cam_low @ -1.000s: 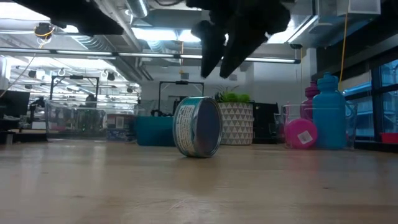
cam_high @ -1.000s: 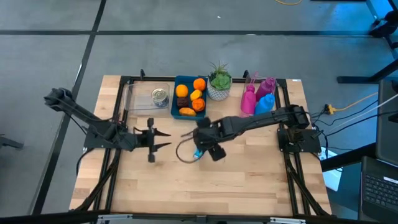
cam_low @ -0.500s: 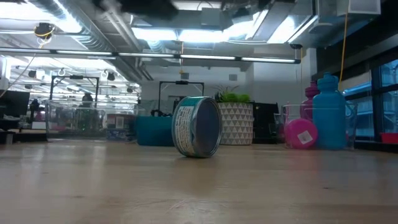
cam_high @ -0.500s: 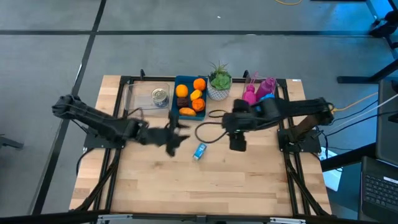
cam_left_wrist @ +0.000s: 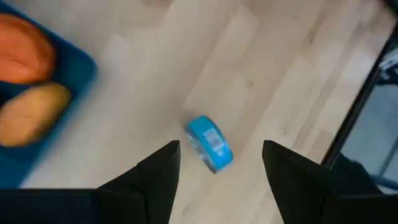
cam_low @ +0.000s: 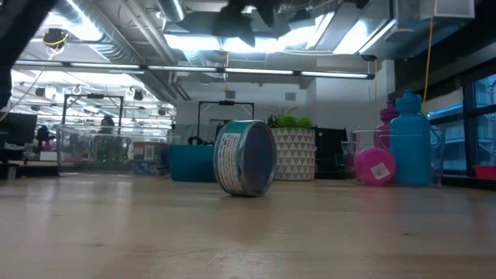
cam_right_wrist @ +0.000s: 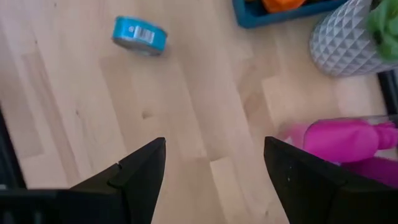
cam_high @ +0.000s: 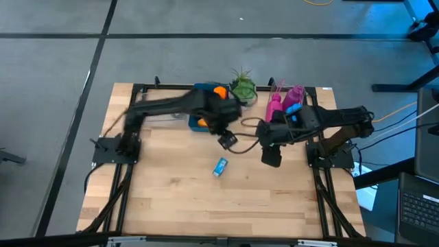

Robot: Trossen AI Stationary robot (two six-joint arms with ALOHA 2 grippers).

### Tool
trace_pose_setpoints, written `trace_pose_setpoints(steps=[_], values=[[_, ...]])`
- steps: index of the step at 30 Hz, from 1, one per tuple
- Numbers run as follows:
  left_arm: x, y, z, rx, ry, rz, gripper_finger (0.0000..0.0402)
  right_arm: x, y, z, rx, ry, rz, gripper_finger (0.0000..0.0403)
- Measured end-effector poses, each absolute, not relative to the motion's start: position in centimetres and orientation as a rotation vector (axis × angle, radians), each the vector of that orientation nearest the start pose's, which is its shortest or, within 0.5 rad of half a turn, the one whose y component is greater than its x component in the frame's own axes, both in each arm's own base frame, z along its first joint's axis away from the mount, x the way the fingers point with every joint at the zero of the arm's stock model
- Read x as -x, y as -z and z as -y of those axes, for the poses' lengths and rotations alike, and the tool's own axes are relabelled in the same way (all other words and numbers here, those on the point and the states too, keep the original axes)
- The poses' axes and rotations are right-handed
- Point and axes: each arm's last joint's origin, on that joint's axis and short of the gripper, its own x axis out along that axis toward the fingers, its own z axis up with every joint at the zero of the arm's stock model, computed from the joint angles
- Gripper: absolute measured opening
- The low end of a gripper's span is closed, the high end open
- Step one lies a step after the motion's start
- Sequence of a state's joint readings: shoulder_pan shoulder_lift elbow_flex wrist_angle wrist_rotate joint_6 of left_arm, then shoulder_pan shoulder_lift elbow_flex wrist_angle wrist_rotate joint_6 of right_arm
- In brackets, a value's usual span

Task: Pick & Place Food Item
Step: Stack the light blue tuna can on top of the blue and pink tuna can into the left transparent bin

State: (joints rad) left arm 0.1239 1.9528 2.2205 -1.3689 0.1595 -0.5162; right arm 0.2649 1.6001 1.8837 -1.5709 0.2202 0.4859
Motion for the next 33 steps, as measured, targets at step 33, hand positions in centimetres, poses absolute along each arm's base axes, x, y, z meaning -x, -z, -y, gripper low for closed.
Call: trace_pose_setpoints(steps=[33], values=[[-43.8,-31.5,1.7,0.768,-0.516,-1.221,0.0223,-10.7,-25.2,-13.0,0.008,0.462,-1.575,0.0269]])
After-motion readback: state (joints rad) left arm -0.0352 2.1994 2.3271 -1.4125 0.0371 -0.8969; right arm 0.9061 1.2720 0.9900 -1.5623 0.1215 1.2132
